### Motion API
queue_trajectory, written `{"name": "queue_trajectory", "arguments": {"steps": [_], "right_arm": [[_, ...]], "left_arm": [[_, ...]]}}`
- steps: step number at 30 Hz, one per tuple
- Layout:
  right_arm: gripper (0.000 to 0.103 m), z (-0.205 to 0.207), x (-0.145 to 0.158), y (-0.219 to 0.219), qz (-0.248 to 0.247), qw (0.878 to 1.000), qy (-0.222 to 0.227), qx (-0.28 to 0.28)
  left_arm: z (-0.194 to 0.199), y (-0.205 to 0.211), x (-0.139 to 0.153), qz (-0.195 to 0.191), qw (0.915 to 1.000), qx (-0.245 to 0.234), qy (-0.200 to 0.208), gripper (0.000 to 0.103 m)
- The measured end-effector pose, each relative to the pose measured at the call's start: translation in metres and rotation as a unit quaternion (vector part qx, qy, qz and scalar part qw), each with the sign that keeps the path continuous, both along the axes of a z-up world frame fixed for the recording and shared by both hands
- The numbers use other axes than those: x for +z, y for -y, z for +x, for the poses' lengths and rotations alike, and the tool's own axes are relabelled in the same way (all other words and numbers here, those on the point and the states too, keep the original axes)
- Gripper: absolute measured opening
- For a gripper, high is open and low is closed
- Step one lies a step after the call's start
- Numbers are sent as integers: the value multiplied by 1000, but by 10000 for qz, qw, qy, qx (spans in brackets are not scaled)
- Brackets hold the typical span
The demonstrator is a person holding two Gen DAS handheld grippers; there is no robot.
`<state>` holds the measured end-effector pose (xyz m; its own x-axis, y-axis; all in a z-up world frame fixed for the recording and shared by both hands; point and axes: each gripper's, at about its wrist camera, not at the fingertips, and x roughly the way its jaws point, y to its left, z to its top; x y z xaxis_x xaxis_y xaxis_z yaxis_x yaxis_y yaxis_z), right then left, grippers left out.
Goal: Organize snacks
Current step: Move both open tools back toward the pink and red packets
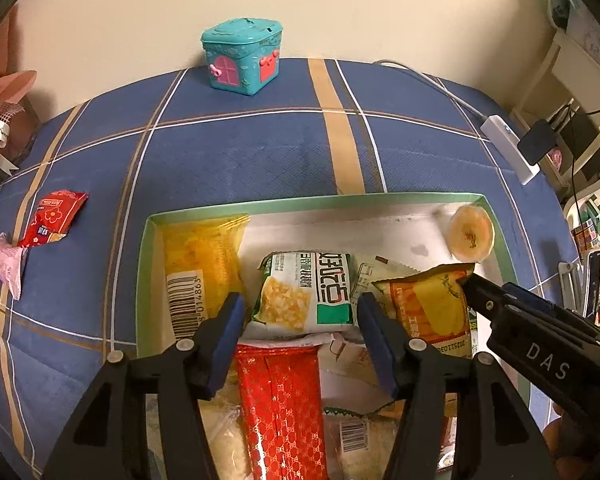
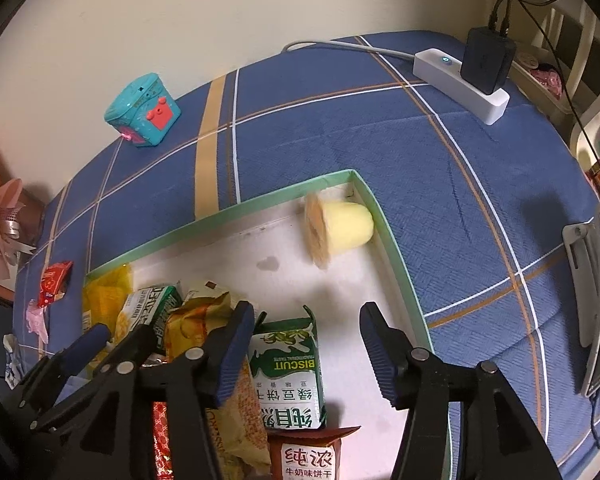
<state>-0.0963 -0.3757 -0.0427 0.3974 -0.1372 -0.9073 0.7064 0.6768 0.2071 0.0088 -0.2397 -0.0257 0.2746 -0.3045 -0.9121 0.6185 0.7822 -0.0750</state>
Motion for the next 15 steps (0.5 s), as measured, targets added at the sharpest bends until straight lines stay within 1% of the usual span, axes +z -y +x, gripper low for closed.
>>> {"name": "queue_trajectory", "arguments": {"steps": [2,3,4,5,7,9,14,15], "right_arm": [[67,0,1,1,-17,10000,-13,-9],[71,0,1,1,-37,10000,-21,-11],[74,0,1,1,-58,10000,-27,-18],[76,-1,2,1,-82,10000,-27,-45],[82,-3,2,3,-98,9999,-17,-86],[86,-4,3,4,-113,9998,-5,-133],[96,-5,3,6,-166,9997,14,-178],[99,-5,3,6,-190,9996,19,-193]], "left_arm": [[0,-1,2,-1,10000,21,-14,63],[0,-1,3,-11,10000,14,-15,68],[0,-1,4,-15,10000,24,-4,72],[1,-2,4,6,10000,42,18,73],[2,-4,5,30,9999,105,41,78],[4,-6,5,35,9999,160,40,82],[8,-10,6,-11,9997,262,15,85],[9,-11,7,-18,9996,287,30,87]]}}
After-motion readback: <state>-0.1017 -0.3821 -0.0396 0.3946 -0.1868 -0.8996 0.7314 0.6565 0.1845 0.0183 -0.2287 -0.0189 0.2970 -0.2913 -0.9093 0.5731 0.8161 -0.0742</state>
